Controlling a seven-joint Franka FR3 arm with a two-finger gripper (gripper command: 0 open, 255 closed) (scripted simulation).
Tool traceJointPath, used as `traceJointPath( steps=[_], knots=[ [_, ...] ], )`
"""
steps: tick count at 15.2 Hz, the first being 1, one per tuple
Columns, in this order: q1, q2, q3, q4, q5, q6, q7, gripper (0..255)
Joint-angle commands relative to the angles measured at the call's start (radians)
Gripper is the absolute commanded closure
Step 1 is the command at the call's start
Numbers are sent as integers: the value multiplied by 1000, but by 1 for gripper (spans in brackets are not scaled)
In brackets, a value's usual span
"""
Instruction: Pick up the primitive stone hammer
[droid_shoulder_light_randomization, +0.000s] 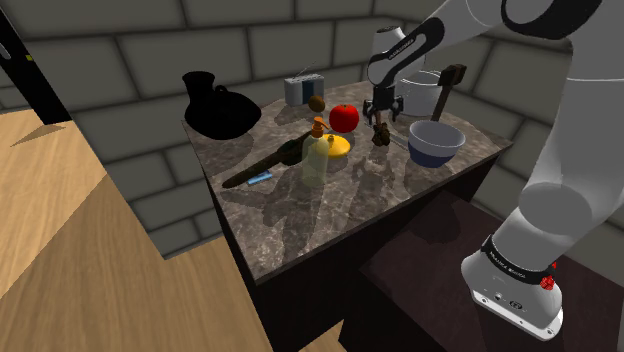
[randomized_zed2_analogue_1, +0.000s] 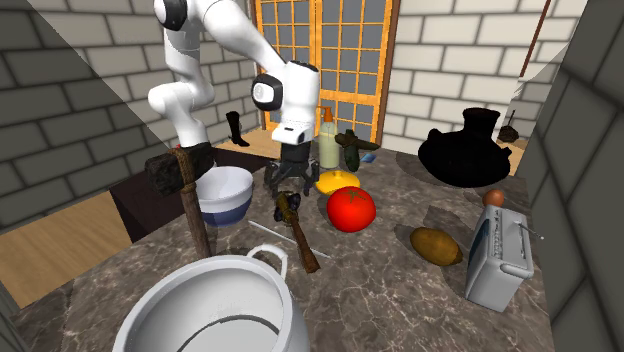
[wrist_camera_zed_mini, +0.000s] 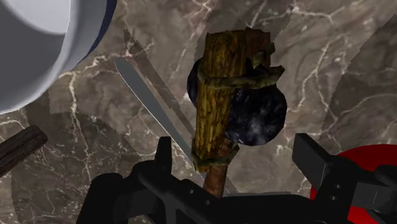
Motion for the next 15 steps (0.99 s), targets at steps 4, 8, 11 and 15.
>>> traceJointPath(
  steps=[4, 8, 11, 15],
  knots=[
    [-24, 164, -36, 170, -11, 16, 49, 0],
    [-28, 204, -39, 182, -12, 45, 59, 0],
    [-29, 230, -39, 178, -12, 74, 66, 0],
    [-30, 242, -39, 175, -13, 89, 69, 255]
  ],
)
